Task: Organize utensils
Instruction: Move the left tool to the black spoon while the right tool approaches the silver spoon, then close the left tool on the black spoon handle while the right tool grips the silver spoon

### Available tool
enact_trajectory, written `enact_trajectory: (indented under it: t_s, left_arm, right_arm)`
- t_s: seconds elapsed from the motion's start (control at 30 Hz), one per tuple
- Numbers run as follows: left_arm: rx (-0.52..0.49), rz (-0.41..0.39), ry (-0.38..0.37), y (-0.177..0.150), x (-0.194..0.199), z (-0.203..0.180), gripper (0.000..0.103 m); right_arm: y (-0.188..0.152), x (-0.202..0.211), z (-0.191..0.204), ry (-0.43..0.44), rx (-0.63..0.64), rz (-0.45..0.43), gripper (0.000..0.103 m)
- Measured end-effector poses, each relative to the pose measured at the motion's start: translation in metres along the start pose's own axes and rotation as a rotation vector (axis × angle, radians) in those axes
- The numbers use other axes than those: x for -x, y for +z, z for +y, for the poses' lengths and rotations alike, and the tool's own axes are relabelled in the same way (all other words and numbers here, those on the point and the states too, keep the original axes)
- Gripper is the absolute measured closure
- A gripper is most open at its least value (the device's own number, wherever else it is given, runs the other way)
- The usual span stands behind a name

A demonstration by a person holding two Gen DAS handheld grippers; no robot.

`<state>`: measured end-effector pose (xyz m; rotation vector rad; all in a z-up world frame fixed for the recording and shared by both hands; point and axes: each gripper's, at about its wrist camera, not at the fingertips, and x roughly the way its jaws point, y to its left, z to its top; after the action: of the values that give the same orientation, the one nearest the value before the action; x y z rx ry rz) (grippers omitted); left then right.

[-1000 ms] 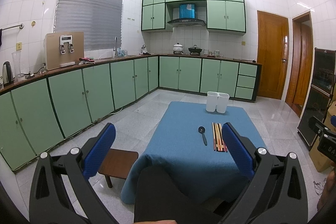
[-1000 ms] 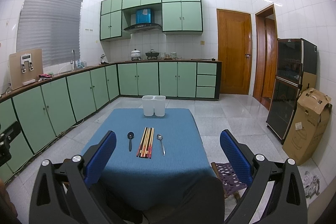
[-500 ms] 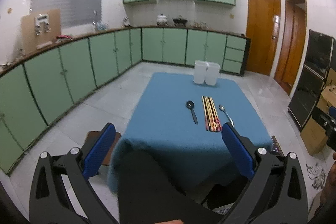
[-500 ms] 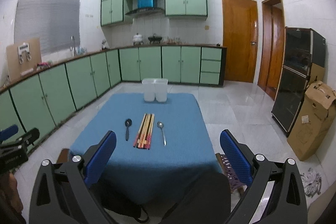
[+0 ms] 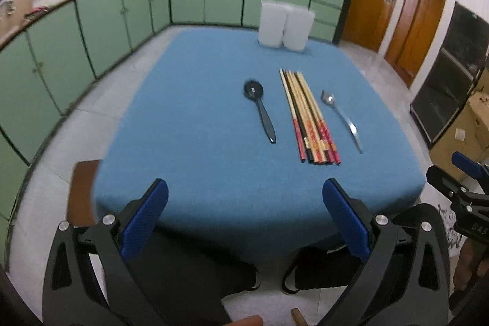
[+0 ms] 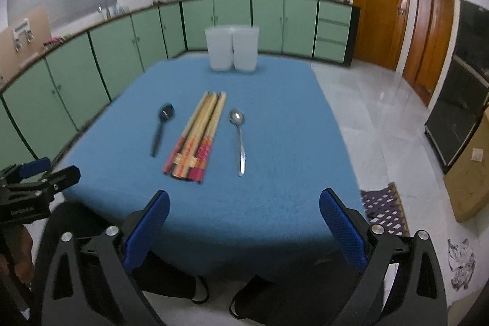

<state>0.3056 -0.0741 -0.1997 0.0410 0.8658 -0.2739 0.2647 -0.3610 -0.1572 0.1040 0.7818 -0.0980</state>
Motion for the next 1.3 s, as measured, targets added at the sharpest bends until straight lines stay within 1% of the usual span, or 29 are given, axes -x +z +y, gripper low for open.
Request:
enact_trajectory:
  t_s: [0.07,0.17,0.2,0.27,0.43,0.47,0.53,0.63,0.73,0.8,0.83,0.87,0.9,0.97,1.03,1.1,1.13,1.17,1.2,1.23,1.3]
  left_arm:
    - [-0.006,0.035,-0.021,0.004,-0.026,0.000,0.005]
    - [-0.003,0.078,-0.026,0.010,-0.062,0.000,0.005]
    - [-0.002,0.089,-0.023,0.011,-0.072,0.000,0.005]
    - [-0.004,0.112,-0.021,0.016,-0.089,-0.004,0.005]
    - [0.002,0.162,0.011,0.025,-0.123,-0.006,0.005]
    - [-0.005,0.159,0.027,0.027,-0.127,-0.008,0.005]
    - [-0.031,0.147,0.058,0.030,-0.133,-0.013,0.005]
    - [-0.040,0.128,0.086,0.036,-0.139,-0.019,0.005]
    - [-0.035,0.108,0.101,0.038,-0.140,-0.024,0.004]
    - [-0.033,0.099,0.104,0.039,-0.139,-0.026,0.005]
    - [-0.023,0.091,0.102,0.038,-0.137,-0.026,0.008]
    - [-0.018,0.079,0.095,0.036,-0.134,-0.026,0.013]
    - [-0.023,0.064,0.089,0.034,-0.129,-0.028,0.018]
    - [-0.042,0.038,0.073,0.028,-0.124,-0.029,0.042]
    - [-0.038,0.028,0.059,0.029,-0.125,-0.031,0.053]
    - [-0.038,0.020,0.048,0.033,-0.127,-0.031,0.060]
    - [-0.035,0.018,0.040,0.031,-0.125,-0.029,0.070]
    - [-0.029,0.017,0.024,0.032,-0.125,-0.028,0.080]
    - [-0.018,0.021,-0.001,0.034,-0.125,-0.026,0.088]
    - [-0.016,0.022,-0.008,0.037,-0.130,-0.029,0.091]
    - [-0.016,0.029,-0.019,0.036,-0.128,-0.027,0.091]
  right_arm:
    - [0.001,-0.029,-0.005,0.010,-0.006,0.049,0.018]
    - [0.000,-0.060,-0.010,0.020,-0.009,0.089,0.027]
    - [0.000,-0.071,-0.011,0.026,-0.008,0.102,0.028]
    - [-0.001,-0.089,-0.012,0.036,-0.008,0.124,0.034]
    - [0.003,-0.117,-0.011,0.067,0.006,0.149,0.043]
    - [0.004,-0.122,-0.012,0.071,0.010,0.151,0.046]
    - [0.006,-0.129,-0.014,0.078,0.018,0.152,0.048]
    - [0.011,-0.135,-0.015,0.085,0.041,0.127,0.051]
    - [0.015,-0.140,-0.016,0.096,0.054,0.107,0.056]
    - [0.016,-0.142,-0.015,0.098,0.067,0.096,0.062]
    - [0.016,-0.142,-0.015,0.101,0.070,0.092,0.066]
    - [0.016,-0.141,-0.015,0.107,0.071,0.091,0.071]
    - [0.015,-0.140,-0.013,0.112,0.076,0.088,0.073]
    - [0.013,-0.139,-0.010,0.107,0.098,0.077,0.077]
    - [0.013,-0.139,-0.008,0.110,0.103,0.072,0.080]
    - [0.013,-0.139,-0.007,0.118,0.098,0.070,0.084]
    - [0.013,-0.139,-0.006,0.123,0.100,0.070,0.087]
    - [0.014,-0.139,-0.005,0.131,0.104,0.071,0.092]
    - [0.014,-0.139,-0.004,0.133,0.105,0.071,0.092]
    - [0.014,-0.139,-0.004,0.132,0.104,0.071,0.092]
    - [0.015,-0.138,-0.005,0.138,0.089,0.076,0.093]
